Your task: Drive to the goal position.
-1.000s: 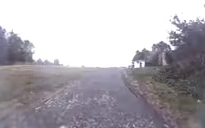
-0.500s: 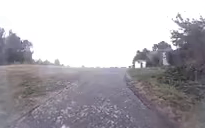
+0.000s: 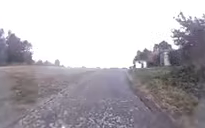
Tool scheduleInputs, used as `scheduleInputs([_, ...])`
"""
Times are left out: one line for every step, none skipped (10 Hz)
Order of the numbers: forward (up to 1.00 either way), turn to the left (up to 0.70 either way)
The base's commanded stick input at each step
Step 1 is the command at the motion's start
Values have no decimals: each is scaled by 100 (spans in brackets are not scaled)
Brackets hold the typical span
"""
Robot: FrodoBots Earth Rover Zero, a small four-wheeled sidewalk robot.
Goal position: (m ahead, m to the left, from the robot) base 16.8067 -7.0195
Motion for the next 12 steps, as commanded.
scheduleInputs([70,-5])
scheduleInputs([70,-9])
scheduleInputs([70,-11])
scheduleInputs([70,-11])
scheduleInputs([70,-11])
scheduleInputs([70,-11])
scheduleInputs([70,-11])
scheduleInputs([70,-11])
scheduleInputs([70,-11])
scheduleInputs([70,-11])
scheduleInputs([70,-11])
scheduleInputs([70,0])
